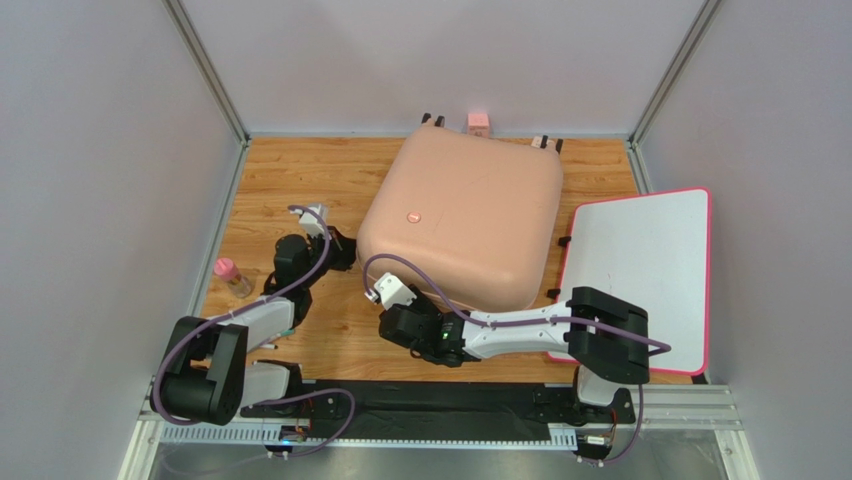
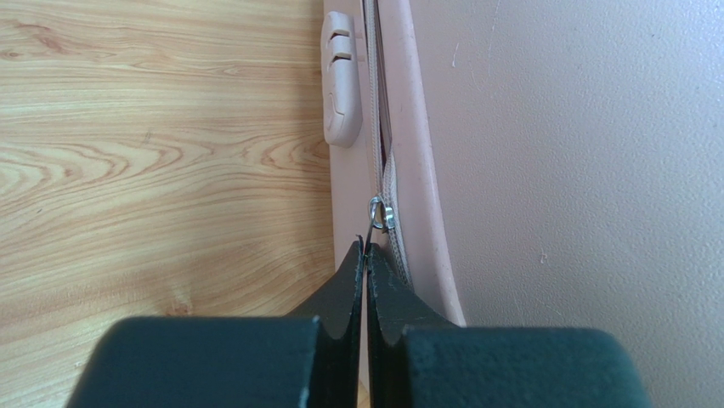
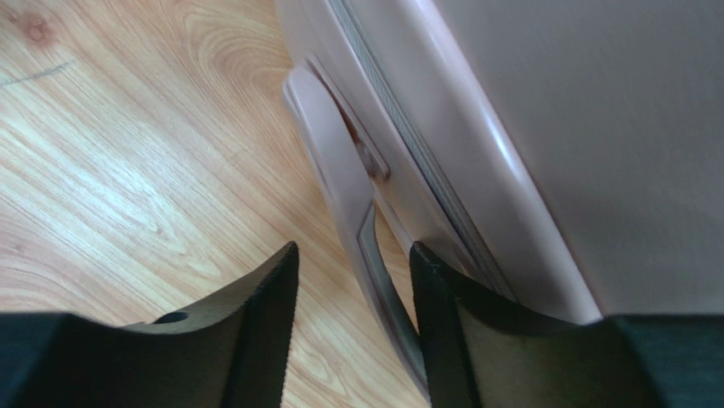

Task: Pack the luggage
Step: Zip the luggage at the center of the board.

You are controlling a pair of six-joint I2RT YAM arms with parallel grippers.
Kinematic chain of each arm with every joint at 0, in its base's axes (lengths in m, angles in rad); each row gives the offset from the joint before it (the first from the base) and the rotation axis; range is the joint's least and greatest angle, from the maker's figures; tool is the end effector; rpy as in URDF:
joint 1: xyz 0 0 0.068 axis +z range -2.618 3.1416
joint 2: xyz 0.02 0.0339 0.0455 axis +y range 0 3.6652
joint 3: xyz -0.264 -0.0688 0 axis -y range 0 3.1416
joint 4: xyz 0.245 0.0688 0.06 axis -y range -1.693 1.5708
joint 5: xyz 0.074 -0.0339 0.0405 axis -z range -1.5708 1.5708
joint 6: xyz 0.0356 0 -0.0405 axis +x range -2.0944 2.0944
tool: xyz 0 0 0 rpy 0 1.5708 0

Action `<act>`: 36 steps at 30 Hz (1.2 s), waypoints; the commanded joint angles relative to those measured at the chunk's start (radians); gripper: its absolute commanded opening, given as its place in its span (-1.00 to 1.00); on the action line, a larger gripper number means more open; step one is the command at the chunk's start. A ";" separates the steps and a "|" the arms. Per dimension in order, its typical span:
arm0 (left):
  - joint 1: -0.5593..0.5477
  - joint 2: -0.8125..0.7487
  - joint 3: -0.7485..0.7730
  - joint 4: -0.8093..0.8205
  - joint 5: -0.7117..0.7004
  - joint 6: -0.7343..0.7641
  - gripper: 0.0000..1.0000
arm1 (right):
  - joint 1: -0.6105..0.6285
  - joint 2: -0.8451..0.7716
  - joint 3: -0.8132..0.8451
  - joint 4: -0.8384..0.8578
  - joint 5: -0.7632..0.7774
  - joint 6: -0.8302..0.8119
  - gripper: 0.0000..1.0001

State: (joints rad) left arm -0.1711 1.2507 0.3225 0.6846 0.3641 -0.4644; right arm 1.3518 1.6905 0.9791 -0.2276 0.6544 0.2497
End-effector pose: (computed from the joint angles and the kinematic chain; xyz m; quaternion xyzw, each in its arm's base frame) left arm 0.2303 -0.0527 0.1780 -0.0029 0.7827 -0.3247 0.5309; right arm 0.0943 0.3239 0.1786 -0.3862 0.8191 -0.0015 0.4241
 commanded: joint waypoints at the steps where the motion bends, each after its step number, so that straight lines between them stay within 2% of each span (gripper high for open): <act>1: 0.008 -0.031 0.007 0.092 -0.010 0.010 -1.00 | -0.013 0.034 0.066 0.128 -0.067 -0.073 -0.01; 4: 0.008 -0.036 0.006 0.092 -0.010 0.009 -1.00 | -0.013 0.046 0.072 0.135 -0.098 -0.079 -0.28; 7: 0.008 -0.042 0.001 0.087 -0.013 0.006 -1.00 | -0.011 0.044 0.061 0.146 -0.148 -0.087 -0.72; 8: 0.008 -0.045 0.001 0.084 -0.011 0.006 -1.00 | -0.010 0.044 0.055 0.151 -0.174 -0.087 -0.99; 16: 0.008 -0.091 -0.020 0.066 -0.005 0.010 -1.00 | 0.059 -0.002 -0.036 0.206 -0.246 -0.127 -0.99; 27: 0.008 -0.215 -0.074 -0.005 0.013 0.038 -1.00 | 0.168 -0.078 -0.111 0.197 -0.240 -0.109 -0.99; 36: 0.008 -0.237 -0.074 -0.019 0.104 0.102 -1.00 | 0.233 -0.118 -0.158 0.192 -0.256 -0.099 -0.99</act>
State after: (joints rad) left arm -0.1627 1.0225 0.2123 0.5549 0.4301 -0.4053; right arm 1.4868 1.6089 0.8440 -0.0437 0.5377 0.0906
